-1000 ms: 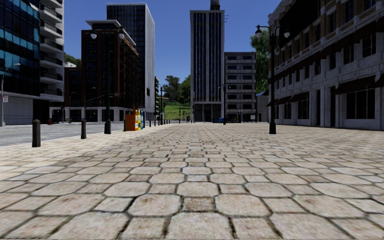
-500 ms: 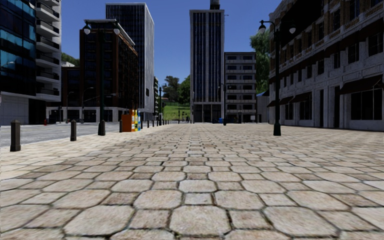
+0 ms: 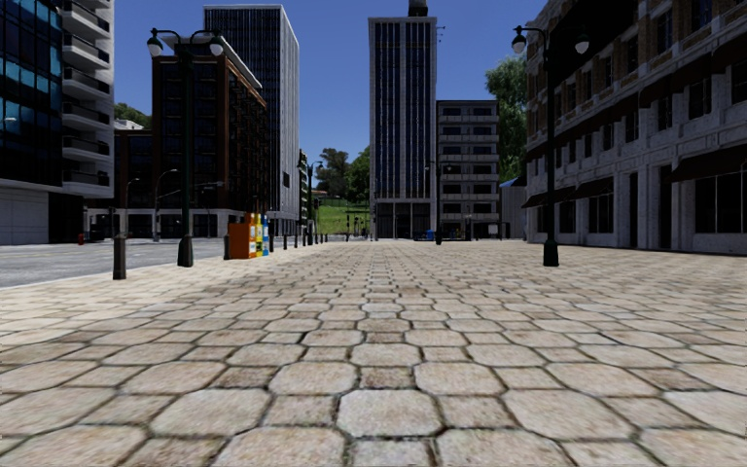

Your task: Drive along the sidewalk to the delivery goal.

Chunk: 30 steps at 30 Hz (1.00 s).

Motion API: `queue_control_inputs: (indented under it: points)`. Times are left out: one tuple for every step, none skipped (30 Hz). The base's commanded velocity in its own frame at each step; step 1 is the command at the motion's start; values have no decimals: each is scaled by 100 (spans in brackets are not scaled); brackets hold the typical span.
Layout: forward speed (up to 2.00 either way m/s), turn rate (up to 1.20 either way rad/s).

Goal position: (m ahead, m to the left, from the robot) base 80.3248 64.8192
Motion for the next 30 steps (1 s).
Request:
queue_control_inputs:
  points:
    - [200, 0]
    - [200, 0]
    - [200, 0]
    - [200, 0]
    - [200, 0]
    - [200, 0]
    - [200, 0]
    - [200, 0]
    - [200, 0]
    - [200, 0]
    - [200, 0]
    - [200, 0]
    - [200, 0]
    - [200, 0]
    - [200, 0]
    - [200, 0]
    - [200, 0]
    - [200, 0]
    - [200, 0]
    - [200, 0]
    - [200, 0]
    - [200, 0]
    - [200, 0]
    - [200, 0]
    - [200, 0]
    - [200, 0]
    - [200, 0]
    - [200, 0]
    - [200, 0]
    - [200, 0]
